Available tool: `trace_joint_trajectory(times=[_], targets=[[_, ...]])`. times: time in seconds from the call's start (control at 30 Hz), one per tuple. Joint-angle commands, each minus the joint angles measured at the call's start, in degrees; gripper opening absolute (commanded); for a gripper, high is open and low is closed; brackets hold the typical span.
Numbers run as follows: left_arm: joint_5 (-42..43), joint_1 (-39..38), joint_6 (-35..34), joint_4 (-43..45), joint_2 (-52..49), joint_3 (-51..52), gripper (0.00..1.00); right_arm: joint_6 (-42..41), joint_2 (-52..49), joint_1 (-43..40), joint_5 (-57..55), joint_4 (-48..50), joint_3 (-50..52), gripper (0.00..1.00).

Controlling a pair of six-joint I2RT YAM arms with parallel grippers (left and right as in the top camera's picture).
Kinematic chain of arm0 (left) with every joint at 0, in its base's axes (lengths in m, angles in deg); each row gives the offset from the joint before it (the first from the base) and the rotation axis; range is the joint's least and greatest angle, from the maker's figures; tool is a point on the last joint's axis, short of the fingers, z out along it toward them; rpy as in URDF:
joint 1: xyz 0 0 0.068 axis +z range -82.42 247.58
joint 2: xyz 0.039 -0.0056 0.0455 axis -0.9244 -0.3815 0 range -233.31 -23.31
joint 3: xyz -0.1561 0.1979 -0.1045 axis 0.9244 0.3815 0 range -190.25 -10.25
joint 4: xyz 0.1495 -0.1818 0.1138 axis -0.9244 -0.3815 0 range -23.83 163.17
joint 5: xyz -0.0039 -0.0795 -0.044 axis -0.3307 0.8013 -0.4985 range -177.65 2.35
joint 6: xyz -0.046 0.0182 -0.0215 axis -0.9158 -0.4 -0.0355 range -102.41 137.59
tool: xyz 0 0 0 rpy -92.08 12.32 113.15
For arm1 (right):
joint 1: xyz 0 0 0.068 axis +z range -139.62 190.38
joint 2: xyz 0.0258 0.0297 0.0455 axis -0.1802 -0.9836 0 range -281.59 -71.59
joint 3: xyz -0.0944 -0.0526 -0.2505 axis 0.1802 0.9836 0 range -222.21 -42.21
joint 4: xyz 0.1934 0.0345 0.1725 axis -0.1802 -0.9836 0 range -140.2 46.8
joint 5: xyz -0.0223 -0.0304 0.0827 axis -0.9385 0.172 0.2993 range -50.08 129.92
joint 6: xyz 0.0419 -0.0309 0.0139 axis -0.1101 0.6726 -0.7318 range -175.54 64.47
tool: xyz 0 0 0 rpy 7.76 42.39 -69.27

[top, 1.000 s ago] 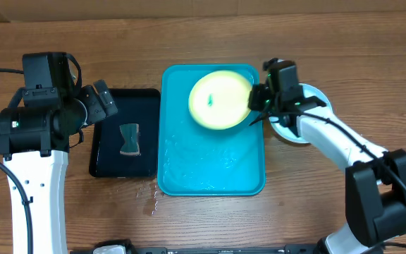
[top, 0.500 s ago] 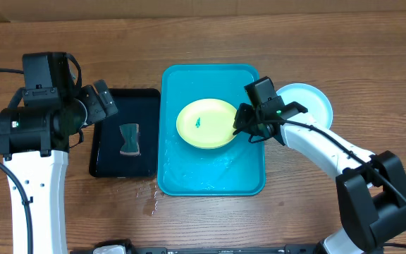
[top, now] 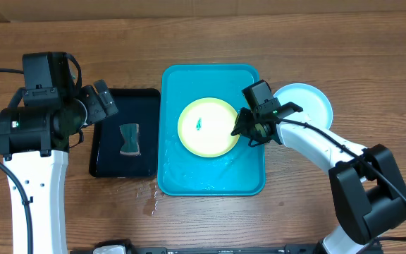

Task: Clean dirty plates on tray and stack at the side
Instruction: 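Grip the stained yellow plate rim and drag it onto the teal tray, then lower the left gripper onto the sponge on the black tray and grasp it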

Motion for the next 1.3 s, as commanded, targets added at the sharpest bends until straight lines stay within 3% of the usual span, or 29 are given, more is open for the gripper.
trace_joint_trajectory(times=[0.0,0.5,0.7,0.83,1.07,1.27], targets=[[-0.7,0.26,-0.55,0.04,-0.13,-0.2,1.0,0.46,-0.09,0.33,-1.22,0.26,-0.13,0.43],[-0.7,0.26,-0.52,0.04,-0.13,-0.2,1.0,12.26,-0.09,0.33,-1.42,-0.46,-0.13,0.62],[-0.7,0.26,-0.55,0.07,-0.13,-0.2,1.0,12.22,-0.07,0.33,0.2,-2.6,-0.17,0.63],[-0.7,0.26,-0.52,0.09,-0.13,-0.2,1.0,12.28,0.13,-0.13,3.54,-4.92,-2.14,0.68],[-0.68,0.26,-0.55,0.07,-0.13,-0.2,1.0,15.41,-0.11,-0.48,0.28,-7.19,-4.61,0.73],[5.7,0.26,-0.57,0.11,-0.13,-0.2,1.0,15.39,-0.39,-0.37,-0.52,-6.54,-3.19,0.75]])
